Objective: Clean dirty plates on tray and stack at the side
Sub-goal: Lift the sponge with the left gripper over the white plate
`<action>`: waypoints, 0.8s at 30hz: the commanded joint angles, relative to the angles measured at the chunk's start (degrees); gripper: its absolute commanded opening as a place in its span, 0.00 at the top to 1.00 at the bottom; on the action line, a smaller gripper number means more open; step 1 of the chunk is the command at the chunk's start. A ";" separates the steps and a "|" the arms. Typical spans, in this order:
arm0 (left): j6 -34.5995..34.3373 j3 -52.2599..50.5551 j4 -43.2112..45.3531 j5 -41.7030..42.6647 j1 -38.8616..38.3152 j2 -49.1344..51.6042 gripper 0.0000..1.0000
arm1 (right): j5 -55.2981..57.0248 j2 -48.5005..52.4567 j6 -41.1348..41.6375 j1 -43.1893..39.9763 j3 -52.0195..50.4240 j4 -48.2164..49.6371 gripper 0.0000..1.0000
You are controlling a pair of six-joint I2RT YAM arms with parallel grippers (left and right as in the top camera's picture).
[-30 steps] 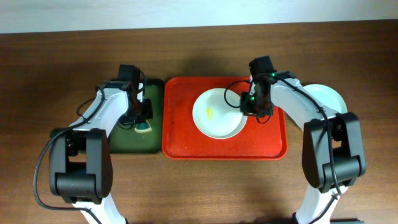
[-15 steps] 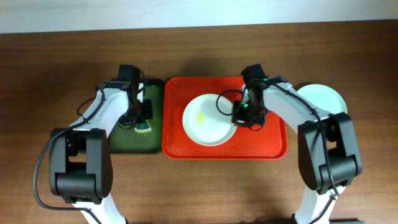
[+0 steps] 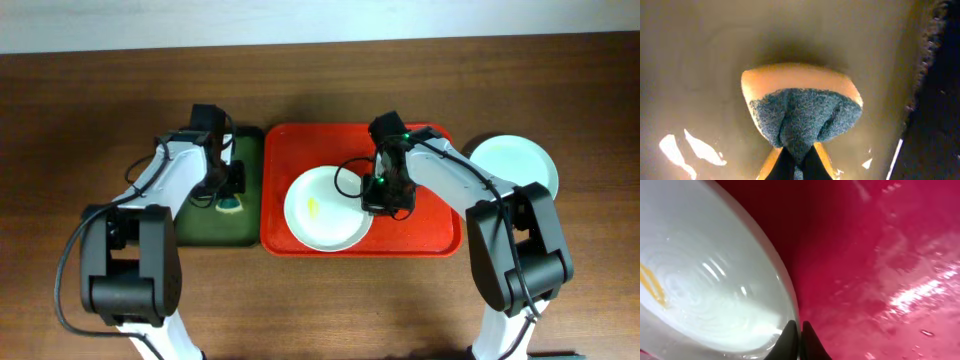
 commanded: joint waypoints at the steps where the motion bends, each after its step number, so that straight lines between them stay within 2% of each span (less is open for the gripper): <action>1: 1.33 0.02 -0.42 -1.40 -0.07 -7.21 1.00 | 4.68 0.11 0.28 0.31 -0.44 -0.85 0.96; 5: 1.09 0.02 1.46 -5.86 -0.24 -15.19 1.00 | 1.90 0.11 0.35 0.31 -0.44 -0.81 0.96; 9: 1.11 -0.02 1.20 -3.58 -0.22 -16.72 1.00 | 0.55 0.11 13.07 0.33 -0.50 -1.57 0.96; 10: 1.09 -0.07 0.83 -3.17 -0.24 -16.48 1.00 | 0.35 0.11 14.05 0.33 -0.50 -1.75 0.96; 13: 1.11 -0.68 0.68 0.87 -0.24 -16.22 1.00 | -1.11 0.11 14.19 0.72 -0.50 -1.77 0.96; 21: 1.11 -0.94 0.57 0.61 -0.24 -16.04 1.00 | -2.40 0.11 15.74 3.37 -0.50 0.17 0.96; 24: 1.11 -0.92 0.74 -2.21 -0.24 -16.04 1.00 | -2.21 0.11 15.72 3.37 -0.50 0.24 0.96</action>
